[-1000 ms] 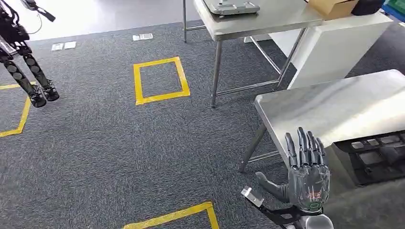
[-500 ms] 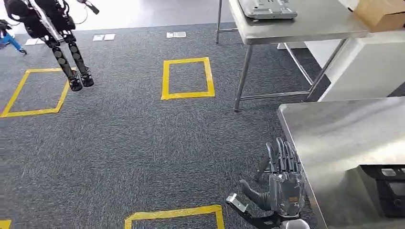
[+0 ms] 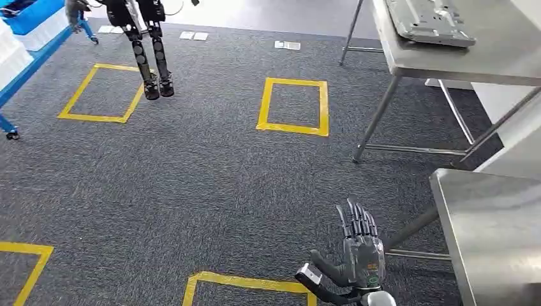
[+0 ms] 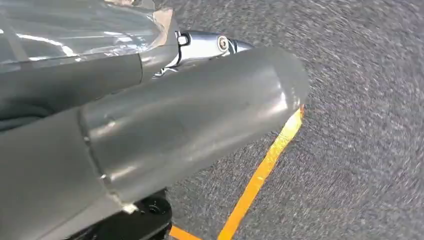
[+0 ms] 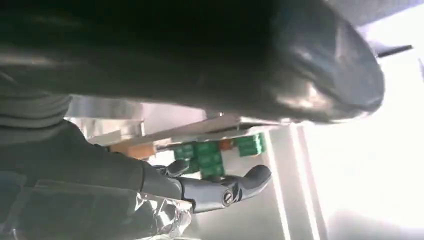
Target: Take the parts from the cabinet and place them on the table.
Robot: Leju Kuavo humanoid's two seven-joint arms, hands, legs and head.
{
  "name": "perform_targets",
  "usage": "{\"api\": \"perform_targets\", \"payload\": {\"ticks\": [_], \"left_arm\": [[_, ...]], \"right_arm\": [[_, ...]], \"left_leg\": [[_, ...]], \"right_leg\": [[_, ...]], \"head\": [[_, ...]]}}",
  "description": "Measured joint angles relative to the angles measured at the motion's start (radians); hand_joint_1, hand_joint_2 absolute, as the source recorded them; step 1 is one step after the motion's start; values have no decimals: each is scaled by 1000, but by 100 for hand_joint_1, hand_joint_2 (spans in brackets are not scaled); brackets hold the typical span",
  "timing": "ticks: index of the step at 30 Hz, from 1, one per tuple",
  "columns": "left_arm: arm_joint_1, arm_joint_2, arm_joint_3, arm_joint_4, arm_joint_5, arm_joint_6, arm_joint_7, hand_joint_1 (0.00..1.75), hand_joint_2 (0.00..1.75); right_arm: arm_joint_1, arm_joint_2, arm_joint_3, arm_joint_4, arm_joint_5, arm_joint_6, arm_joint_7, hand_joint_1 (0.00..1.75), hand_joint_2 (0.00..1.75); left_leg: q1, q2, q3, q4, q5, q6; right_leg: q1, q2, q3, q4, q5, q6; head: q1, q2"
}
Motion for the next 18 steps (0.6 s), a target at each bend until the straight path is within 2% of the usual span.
{"api": "perform_targets", "payload": {"ticks": [1, 2, 3, 4, 5, 7, 8, 9, 10, 11, 12, 13, 15, 16, 17, 18], "left_arm": [[0, 0, 0, 0, 0, 0, 1, 0, 0], [0, 0, 0, 0, 0, 0, 2, 0, 0], [0, 0, 0, 0, 0, 0, 2, 0, 0], [1, -1, 0, 0, 0, 0, 2, 0, 0], [1, -1, 1, 0, 0, 0, 2, 0, 0], [4, -1, 2, 0, 0, 0, 2, 0, 0], [5, -1, 2, 0, 0, 0, 2, 0, 0], [5, 1, 3, 0, 0, 0, 2, 0, 0], [5, 2, 3, 0, 0, 2, 1, 0, 0], [4, 2, 3, 1, 1, 7, -1, 0, 0], [2, 2, 3, 2, 3, 7, -2, 0, 0], [2, 2, 3, 2, 4, 7, -2, 0, 0], [4, 2, 3, 2, 6, 6, -1, 0, 0], [7, 2, 3, 3, 12, 6, -1, 0, 0], [10, 3, 3, 3, 16, 7, -1, 0, 0], [11, 4, 3, 3, 22, 8, -1, 0, 0]], "right_arm": [[-1, 0, -1, 5, 0, 0, 0, 0, 0], [-3, 0, -1, 8, 0, 0, 0, 0, 0], [-4, 0, -1, 11, 0, 0, 0, 0, 0], [-7, 0, -1, 13, 0, 0, 0, 0, 0], [-7, 0, -1, 17, 0, 0, 0, 0, 0], [-10, 0, -2, 21, 0, 0, 0, 0, 0], [-11, 1, -2, 22, 0, 0, 0, 0, 0], [-14, 5, -3, 22, 0, 0, 0, 0, 0], [-15, 8, -3, 24, -1, 0, 2, 0, 0], [-16, 8, -2, 26, -6, 0, 11, 0, 0], [-17, 6, -1, 35, -10, 0, 21, 0, 0], [-18, 5, 0, 43, -13, 0, 22, 0, 0], [-22, 5, -1, 61, -19, 0, 17, 0, 0], [-28, 6, -2, 84, -34, 0, 15, 0, 0], [-38, 5, 0, 111, -52, 0, 29, 0, 0], [-49, 2, 5, 148, -60, 0, 46, 0, 0]], "left_leg": [[-1, -16, 1, 0, 0, 0], [-1, -33, 3, 0, 0, -1], [-1, -48, 5, 0, 1, -1], [0, -57, 3, 1, 2, -4], [-6, -69, 3, 2, 2, -12], [-2, -83, -6, -2, 8, -23], [-1, -89, -7, -5, 12, -28], [0, -83, -11, 2, 6, -32], [-6, -14, -21, 28, -16, -35], [-7, 24, -45, 81, -53, -39], [-5, 41, -83, 161, -95, -42], [-3, 45, -110, 216, -119, -45], [0, 50, -150, 298, -145, -50], [3, 53, -152, 305, -134, -54], [6, 57, -132, 266, -107, -57], [9, 65, -88, 187, -67, -59]], "right_leg": [[0, 2, 21, -55, 31, 7], [0, 10, 65, -152, 76, 14], [-2, 31, 112, -253, 118, 18], [-6, 82, 133, -312, 135, 14], [2, 82, 130, -318, 141, 0], [10, 63, 133, -312, 145, -14], [12, 56, 135, -312, 146, -17], [-10, 40, 138, -324, 155, -31], [-7, 28, 141, -326, 156, -36], [-4, 14, 141, -326, 156, -50], [0, -2, 141, -326, 154, -53], [1, -13, 141, -326, 153, -54], [2, -33, 139, -326, 152, -55], [2, -48, 139, -325, 152, -55], [1, -61, 138, -325, 152, -54], [-1, -72, 139, -325, 151, -54]], "head": [[1, 0], [0, 0], [1, 0], [1, 0], [0, 0], [-2, 0], [-1, 0], [-3, 0], [-3, 0], [-10, 0], [-10, 0], [-9, 0], [-10, 0], [-10, 0], [-11, 0], [-11, 0]]}}
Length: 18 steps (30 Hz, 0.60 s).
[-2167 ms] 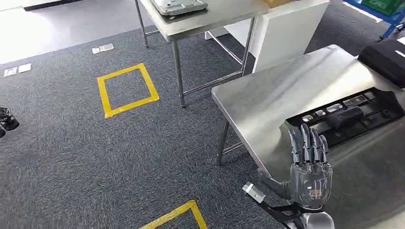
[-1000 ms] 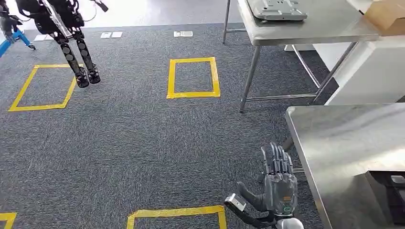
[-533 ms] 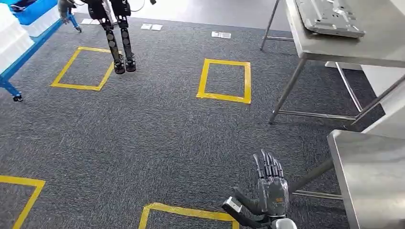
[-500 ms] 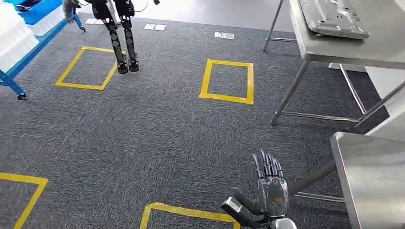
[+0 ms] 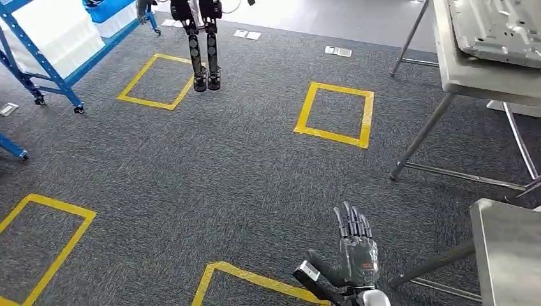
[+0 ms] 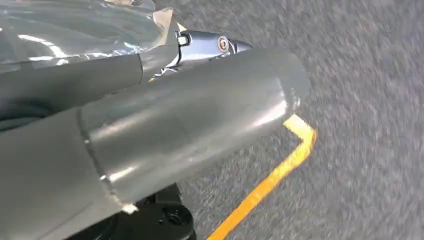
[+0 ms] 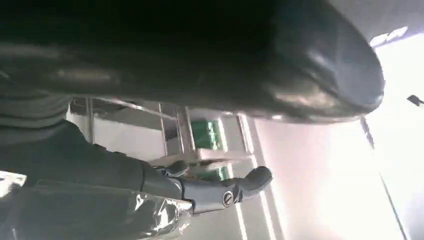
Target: Take the parts from the cabinet and place them on the table.
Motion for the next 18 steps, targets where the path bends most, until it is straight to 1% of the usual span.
{"api": "perform_targets", "payload": {"ticks": [1, 2, 3, 4, 5, 6, 7, 8, 9, 10, 11, 12, 13, 14, 15, 16, 17, 18], "left_arm": [[1, 0, 0, 0, 0, 1, 0, 0, 0], [1, 0, 0, 0, -2, 5, 0, 0, 0], [-2, -5, -3, 3, -10, 7, 0, 0, 0], [-1, -4, -5, 4, -19, 10, 1, 0, 0], [-1, -4, -6, 5, -24, 11, 4, 0, 0], [0, -4, -7, 6, -31, 12, 6, 0, 0], [0, -4, -8, 7, -31, 15, 10, 0, 0], [2, -5, -10, 8, -31, 17, 11, 0, 0], [1, -5, -10, 8, -32, 18, 11, 0, 0], [-2, -4, -11, 8, -32, 19, 12, 0, 0], [-2, -5, -11, 9, -32, 19, 12, 0, 0], [-1, -5, -12, 10, -33, 18, 12, 0, 0], [0, -5, -13, 11, -33, 18, 12, 0, 0], [2, -5, -12, 13, -33, 18, 12, 0, 0], [3, -5, -13, 14, -33, 18, 12, 0, 0], [3, -5, -13, 14, -33, 18, 12, 0, 0], [3, -5, -14, 15, -33, 18, 12, 0, 0], [3, -5, -14, 15, -33, 18, 12, 0, 0]], "right_arm": [[-9, -1, -6, 33, 6, 0, 11, 0, 0], [-18, -2, -21, 67, 15, 0, 21, 0, 0], [-26, -3, -45, 104, 25, 0, 34, 0, 0], [-41, -5, -82, 155, 37, 0, 46, 0, 0], [-56, -5, -118, 200, 43, 0, 49, 0, 0], [-67, -5, -154, 238, 43, 0, 48, 0, 0], [-73, -7, -183, 262, 42, 0, 46, 0, 0], [-80, -11, -205, 282, 43, 0, 44, 0, 0], [-88, -11, -225, 309, 43, 0, 42, 0, 0], [-90, -14, -243, 335, 43, 0, 42, 0, 0], [-89, -17, -257, 352, 44, 0, 42, 0, 0], [-89, -19, -270, 366, 44, 0, 42, 0, 0], [-90, -19, -279, 379, 44, 0, 42, 0, 0], [-91, -19, -284, 390, 44, 0, 42, 0, 0], [-93, -19, -290, 398, 44, 0, 42, 0, 0], [-96, -20, -296, 404, 44, 0, 42, 0, 0], [-99, -22, -302, 410, 44, 0, 42, 0, 0], [-103, -23, -306, 417, 44, 0, 42, 0, 0]], "left_leg": [[2, 23, 53, -92, 36, -1], [2, 84, 101, -171, 49, -1], [-4, 92, 104, -180, 46, 7], [-5, 69, 102, -182, 47, 16], [-9, 59, 100, -181, 47, 22], [-16, 45, 96, -182, 49, 29], [-16, 29, 103, -190, 56, 40], [-10, 18, 105, -195, 61, 47], [-7, 9, 103, -196, 64, 56], [-7, -4, 99, -196, 66, 59], [-7, -21, 96, -196, 67, 60], [-8, -38, 94, -195, 68, 61], [-8, -53, 94, -195, 68, 61], [-8, -68, 94, -195, 69, 61], [-8, -84, 96, -195, 70, 59], [-8, -100, 97, -194, 71, 57], [-8, -112, 97, -194, 72, 55], [-12, -120, 97, -191, 72, 48]], "right_leg": [[-1, -11, 2, 0, -2, 3], [4, -21, 6, 3, -5, 9], [16, -30, -2, 4, -12, 17], [16, -40, 3, 3, -13, 23], [18, -52, 11, 2, -13, 25], [19, -67, 16, 0, -13, 33], [22, -81, 18, 1, -18, 42], [8, -40, 11, 20, -31, 45], [5, 20, -12, 70, -61, 42], [1, 53, -54, 157, -101, 39], [-1, 64, -96, 242, -134, 39], [-1, 68, -132, 313, -155, 42], [1, 71, -145, 335, -154, 48], [0, 72, -135, 307, -135, 56], [0, 76, -97, 227, -96, 65], [-2, 90, -47, 124, -53, 73], [-9, 129, -5, 34, -20, 75], [-9, 155, -1, 13, -19, 63]], "head": [[0, 0], [-1, 0], [-2, 0], [8, 0], [6, 0], [8, 0], [5, 0], [7, 0], [11, 0], [13, 0], [13, 0], [11, 0], [13, 0], [11, 0], [12, 0], [12, 0], [12, 0], [12, 0]]}}
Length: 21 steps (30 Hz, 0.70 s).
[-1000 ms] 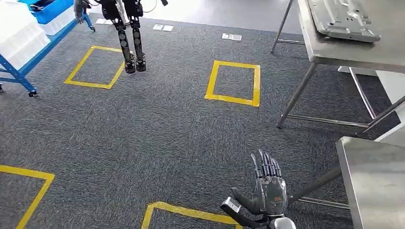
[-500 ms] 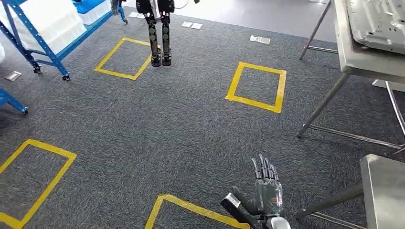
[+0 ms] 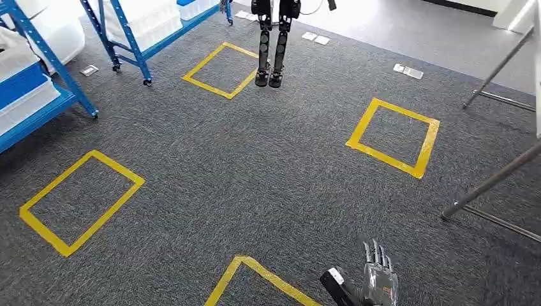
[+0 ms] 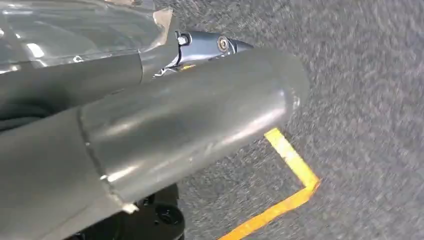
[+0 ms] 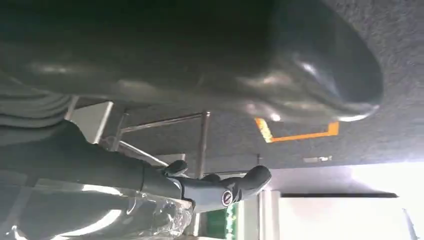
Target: Take the parts from the cabinet and place them on the table.
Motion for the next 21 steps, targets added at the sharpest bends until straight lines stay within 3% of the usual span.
{"api": "perform_targets", "payload": {"ticks": [1, 3, 4, 5, 6, 7, 9, 10, 11, 12, 13, 14, 15, 16, 18, 19, 20, 21], "left_arm": [[-1, 0, 0, 0, 0, 0, 0, 0, 0], [4, 0, 0, 0, 0, 0, 0, 0, 0], [6, 1, 0, 0, 0, 1, 0, 0, 0], [7, 3, 0, 1, 0, 1, 0, 0, 0], [6, 3, -1, 1, -1, 1, 0, 0, 0], [3, 3, -2, 2, -4, 2, 1, 0, 0], [0, 3, -9, 3, -18, 6, 7, 0, 0], [0, 3, -11, 4, -22, 11, 10, 0, 0], [0, 3, -12, 5, -28, 14, 13, 0, 0], [0, 3, -14, 6, -31, 21, 18, 0, 0], [-1, 3, -16, 6, -34, 24, 19, 0, 0], [-4, 3, -20, 6, -40, 28, 21, 0, 0], [-12, 3, -26, 6, -43, 32, 25, 0, 0], [-19, 3, -32, 6, -48, 34, 29, 0, 0], [-27, 2, -42, 7, -61, 40, 40, 0, 0], [-28, 0, -48, 8, -76, 42, 55, 0, 0], [-30, -3, -59, 9, -88, 43, 69, 0, 0], [-35, -5, -68, 10, -95, 44, 75, 0, 0]], "right_arm": [[-1, 0, -2, 5, 0, 0, 0, 0, 0], [-1, 0, -4, 12, 0, 0, -1, 0, 0], [-4, 0, -5, 14, 0, 0, -1, 0, 0], [-8, 2, -6, 16, -1, 0, -2, 0, 0], [-11, 3, -6, 18, 2, 0, 3, 0, 0], [-12, 3, -8, 29, 8, 0, 21, 0, 0], [-26, -4, -35, 100, 22, 0, 95, 0, 0], [-29, -8, -53, 144, 27, 0, 133, 0, 0], [-31, -13, -73, 190, 31, 1, 170, 0, 0], [-34, -19, -93, 241, 32, 5, 208, 0, 0], [-33, -24, -112, 288, 32, 12, 244, 0, 0], [-27, -26, -131, 328, 30, 36, 276, 0, 0], [-20, -27, -144, 354, 24, 69, 305, 0, 0], [-15, -27, -157, 382, 17, 112, 337, 0, 0], [-5, -23, -180, 424, 2, 204, 403, 0, 0], [-4, -9, -193, 441, -3, 297, 437, 0, 0], [0, -1, -201, 449, -5, 371, 451, 0, 0], [1, 13, -207, 461, -3, 409, 461, 0, 0]], "left_leg": [[-1, -11, -3, 0, 1, -5], [2, -27, -9, -7, 8, -19], [2, -38, -14, -7, 12, -26], [5, -6, -16, 5, 0, -26], [-3, 62, -33, 42, -31, -30], [-1, 91, -66, 113, -74, -33], [1, 106, -140, 272, -145, -36], [2, 108, -161, 317, -154, -37], [2, 111, -152, 304, -138, -37], [3, 114, -120, 250, -106, -37], [3, 126, -62, 152, -62, -35], [1, 158, -4, 55, -29, -31], [-5, 209, 23, 5, -39, -29], [-7, 189, 19, 4, -33, -19], [-13, 167, 14, 5, -34, -11], [-13, 154, 14, -1, -30, -5], [1, 144, 25, -13, -21, 6], [-2, 135, 23, -14, -18, 11]], "right_leg": [[8, -13, -3, -6, 6, -12], [15, -29, 4, -1, 9, -25], [5, -43, 7, -7, 15, -35], [-5, -54, 7, -11, 20, -42], [-2, -63, 7, -11, 20, -53], [3, -77, 6, -11, 18, -61], [9, -107, 4, -11, 17, -64], [11, -124, 3, -11, 16, -65], [11, -140, 3, -11, 15, -64], [11, -153, 4, -11, 14, -65], [11, -167, 7, -11, 12, -65], [13, -178, 10, -11, 9, -63], [21, -187, 10, -10, 6, -58], [30, -199, 11, -8, 2, -52], [29, -219, 15, -11, 2, -47], [32, -231, 22, -12, 1, -43], [33, -205, 10, -5, -9, -33], [28, -143, 7, 27, -31, -35]], "head": [[0, 0], [-1, 0], [-1, 0], [-1, 0], [-5, 0], [-13, 0], [-13, 0], [-14, 0], [-13, 0], [-13, 0], [-13, 0], [-13, 0], [-16, 0], [-14, 0], [-11, 0], [-13, 0], [-13, 0], [-6, 0]]}}
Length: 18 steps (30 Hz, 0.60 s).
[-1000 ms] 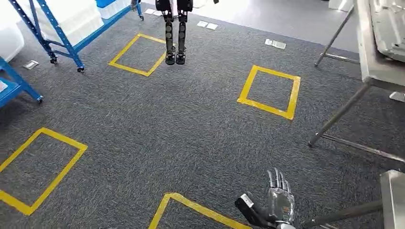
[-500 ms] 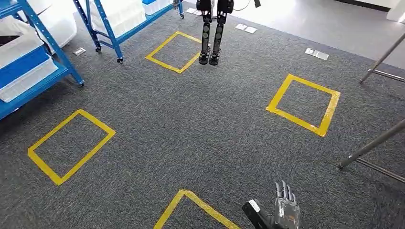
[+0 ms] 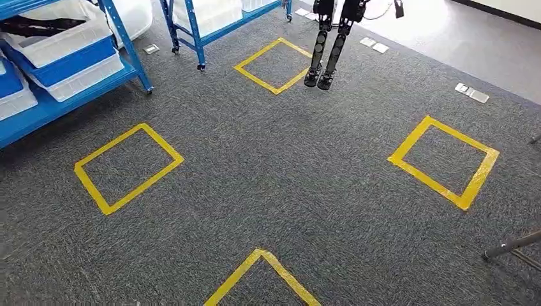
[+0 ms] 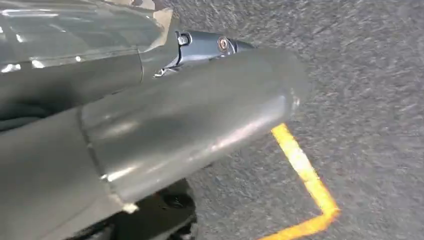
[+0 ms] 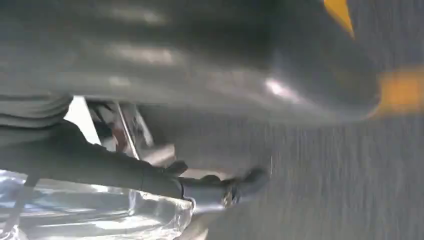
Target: Take the parts from the cabinet and place them on the table.
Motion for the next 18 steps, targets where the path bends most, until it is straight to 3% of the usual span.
{"api": "perform_targets", "payload": {"ticks": [1, 3, 4, 6, 7, 8, 9, 10, 13, 14, 15, 16, 17, 18], "left_arm": [[-11, -3, -8, 1, -4, 2, 3, 0, 0], [-22, -11, -18, 4, -6, 1, 5, 0, 0], [-23, -13, -22, 6, -6, 0, 5, 0, 0], [-21, -14, -24, 6, -3, 0, 4, 0, 0], [-21, -14, -26, 7, 0, -1, 2, 0, 0], [-22, -14, -29, 7, 2, -2, 1, 0, 0], [-21, -15, -30, 7, 2, -2, 0, 0, 0], [-22, -14, -30, 7, 3, -2, -2, 0, 0], [-18, -15, -30, 8, 3, -4, -2, 0, 0], [-17, -14, -30, 8, 3, -4, -3, 0, 0], [-16, -14, -30, 8, 3, -4, -3, 0, 0], [-16, -15, -30, 9, 4, -5, -3, 0, 0], [-18, -15, -30, 10, 5, -9, -3, 0, 0], [-18, -15, -31, 10, 4, -10, -3, 0, 0]], "right_arm": [[4, 10, -5, 11, 2, 7, 9, 0, 0], [13, 26, -17, 32, 5, 19, 18, 0, 0], [17, 32, -18, 40, 11, 23, 18, 0, 0], [15, 36, -20, 44, 17, 24, 18, 0, 0], [12, 37, -22, 47, 21, 27, 18, 0, 0], [11, 36, -22, 50, 22, 30, 18, 0, 0], [13, 36, -23, 54, 22, 34, 18, 0, 0], [13, 39, -23, 59, 23, 37, 18, 0, 0], [6, 41, -24, 61, 25, 37, 17, 0, 0], [6, 44, -24, 61, 26, 37, 16, 0, 0], [7, 44, -24, 61, 29, 36, 14, 0, 0], [7, 46, -24, 61, 31, 35, 11, 0, 0], [9, 49, -24, 63, 32, 35, 10, 0, 0], [11, 48, -24, 64, 32, 35, 10, 0, 0]], "left_leg": [[2, -12, -3, 1, 3, 5], [2, -45, -8, 1, 6, 8], [2, -60, -8, 1, 6, 8], [3, -84, -7, 3, 8, 5], [4, -102, -7, 4, 9, 3], [5, -120, -7, 7, 9, -2], [6, -129, -10, 8, 10, -8], [0, -141, -13, 11, 10, -17], [5, -162, -21, 3, 22, -38], [6, -173, -26, 6, 22, -41], [2, -119, -37, 30, 0, -42], [2, -70, -64, 89, -41, -46], [3, -44, -104, 175, -85, -50], [5, -33, -145, 258, -121, -52]], "right_leg": [[-5, 32, -28, 62, -33, -6], [-11, 56, -107, 230, -100, -9], [-13, 59, -131, 280, -110, -3], [-18, 60, -114, 237, -79, 14], [-24, 65, -66, 136, -31, 29], [-32, 90, -10, 22, 15, 40], [-41, 142, 6, -26, 18, 40], [-29, 137, 2, -33, 24, 28], [-21, 108, 6, -26, 33, 10], [-38, 96, 9, -32, 38, 1], [-36, 82, 10, -34, 39, -6], [-34, 69, 8, -34, 39, -21], [-29, 54, 6, -34, 39, -24], [-26, 38, 5, -33, 38, -26]], "head": [[0, 0], [3, 0], [3, 0], [3, 0], [2, 0], [3, 0], [5, 0], [6, 0], [2, 0], [2, 0], [1, 0], [-10, 0], [-10, 0], [-10, 0]]}}
